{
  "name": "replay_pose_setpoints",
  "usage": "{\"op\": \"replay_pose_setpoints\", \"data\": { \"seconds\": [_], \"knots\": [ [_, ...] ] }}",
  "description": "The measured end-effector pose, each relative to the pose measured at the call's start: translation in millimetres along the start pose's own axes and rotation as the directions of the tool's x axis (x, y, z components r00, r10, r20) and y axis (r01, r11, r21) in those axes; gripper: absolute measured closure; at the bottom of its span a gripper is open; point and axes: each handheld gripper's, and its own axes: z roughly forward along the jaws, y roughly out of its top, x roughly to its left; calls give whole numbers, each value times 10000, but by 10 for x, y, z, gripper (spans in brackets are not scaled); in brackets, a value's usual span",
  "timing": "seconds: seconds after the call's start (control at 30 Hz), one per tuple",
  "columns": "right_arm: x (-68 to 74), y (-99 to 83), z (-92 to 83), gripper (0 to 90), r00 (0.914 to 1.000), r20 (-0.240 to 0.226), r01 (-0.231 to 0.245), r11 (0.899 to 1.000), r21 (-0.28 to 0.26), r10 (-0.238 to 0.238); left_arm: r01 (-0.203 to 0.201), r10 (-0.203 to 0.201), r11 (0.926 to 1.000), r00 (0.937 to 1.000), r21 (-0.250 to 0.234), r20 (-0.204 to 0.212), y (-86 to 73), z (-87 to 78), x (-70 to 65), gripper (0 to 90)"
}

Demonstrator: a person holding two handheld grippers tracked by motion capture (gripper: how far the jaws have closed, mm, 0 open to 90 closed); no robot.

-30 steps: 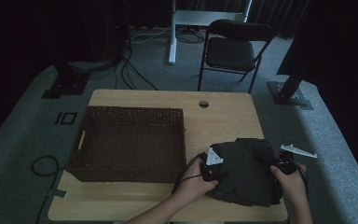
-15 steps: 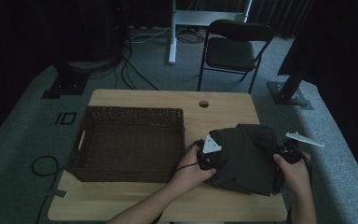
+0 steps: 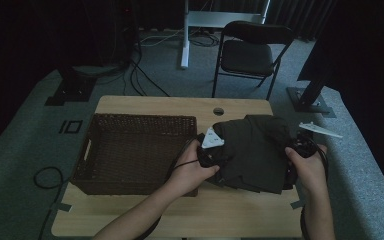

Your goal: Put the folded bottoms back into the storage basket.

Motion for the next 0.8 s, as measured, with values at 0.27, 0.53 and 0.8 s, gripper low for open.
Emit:
{"op": "replay_pose_setpoints", "data": {
  "seconds": [0.27,0.53,0.8],
  "knots": [
    [161,117,154,673,9992,-399,58,10000,-24,-59,193,-196,9998,9994,-85,-300,14,-184,142,696],
    [349,218,267,674,9976,-653,228,9997,-28,-230,235,-244,9996,9984,-184,-515,21,-382,273,696],
    [592,352,367,674,9944,-914,528,9986,-37,-529,215,-239,9992,9967,-326,-782,43,-625,384,696]
  ]
}}
